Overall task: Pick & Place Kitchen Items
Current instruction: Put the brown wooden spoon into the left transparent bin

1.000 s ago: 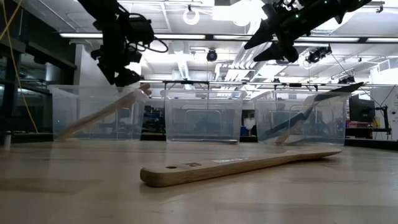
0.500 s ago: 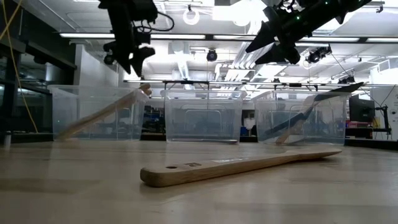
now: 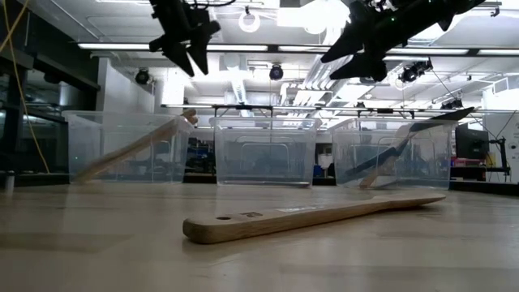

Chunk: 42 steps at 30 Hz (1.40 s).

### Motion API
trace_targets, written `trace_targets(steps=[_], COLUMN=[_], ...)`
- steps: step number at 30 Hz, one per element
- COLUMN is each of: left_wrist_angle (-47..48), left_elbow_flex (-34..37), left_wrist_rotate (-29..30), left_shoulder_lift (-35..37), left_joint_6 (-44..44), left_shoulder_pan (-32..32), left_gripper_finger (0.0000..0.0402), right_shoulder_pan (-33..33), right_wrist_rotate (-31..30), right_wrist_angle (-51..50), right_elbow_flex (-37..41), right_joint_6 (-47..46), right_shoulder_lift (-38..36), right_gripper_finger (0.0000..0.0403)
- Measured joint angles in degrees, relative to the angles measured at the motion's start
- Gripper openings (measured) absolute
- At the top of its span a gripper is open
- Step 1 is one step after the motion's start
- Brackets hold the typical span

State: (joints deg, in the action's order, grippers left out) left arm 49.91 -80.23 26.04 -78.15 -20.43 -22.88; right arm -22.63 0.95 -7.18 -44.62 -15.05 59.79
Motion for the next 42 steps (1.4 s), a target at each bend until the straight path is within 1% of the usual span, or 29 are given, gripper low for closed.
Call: trace_targets(steps=[11, 18, 24, 26, 30, 32, 38, 42], left_wrist_angle=[-1.34, -6.72, -7.23, -7.61, -7.25, -7.30, -7.28, -7.07], left_elbow_flex=[0.07, 0.13, 0.24, 0.09, 0.20, 0.17, 0.17, 0.17], left_wrist_rotate=[-0.02, -0.13, -0.52, -0.52, -0.50, -0.24, 0.28, 0.20], left_shoulder_lift=[0.00, -0.76, -1.76, -2.17, -2.40, -2.32, -2.34, -2.34], left_joint_6=[-8.75, -8.42, -8.36, -8.90, -9.42, -9.42, -9.44, -9.44], left_shoulder_pan=[16.34, 23.04, 25.34, 25.34, 25.15, 25.15, 25.15, 25.15], left_gripper_finger=[0.0218, 0.0218, 0.0218, 0.0218, 0.0218, 0.0218, 0.0218, 0.0218], right_shoulder_pan=[0.00, 0.02, 0.02, 0.02, 0.27, 0.75, 3.65, 7.50], right_wrist_rotate=[5.09, 9.71, 12.70, 15.86, 24.21, 26.14, 26.39, 24.40], right_wrist_angle=[-3.14, -5.35, -7.75, -9.14, -15.09, -18.60, -24.42, -25.38], right_elbow_flex=[0.00, 0.00, 0.00, 0.00, 0.00, 0.00, 0.00, 0.00], right_joint_6=[5.01, 6.32, 6.23, 6.54, 10.62, 12.63, 16.98, 20.79], right_shoulder_lift=[-6.41, -7.41, -7.43, -7.41, -7.41, -7.41, -7.40, -6.86], right_gripper_finger=[0.0287, 0.0287, 0.0287, 0.0287, 0.0287, 0.0287, 0.0287, 0.0287])
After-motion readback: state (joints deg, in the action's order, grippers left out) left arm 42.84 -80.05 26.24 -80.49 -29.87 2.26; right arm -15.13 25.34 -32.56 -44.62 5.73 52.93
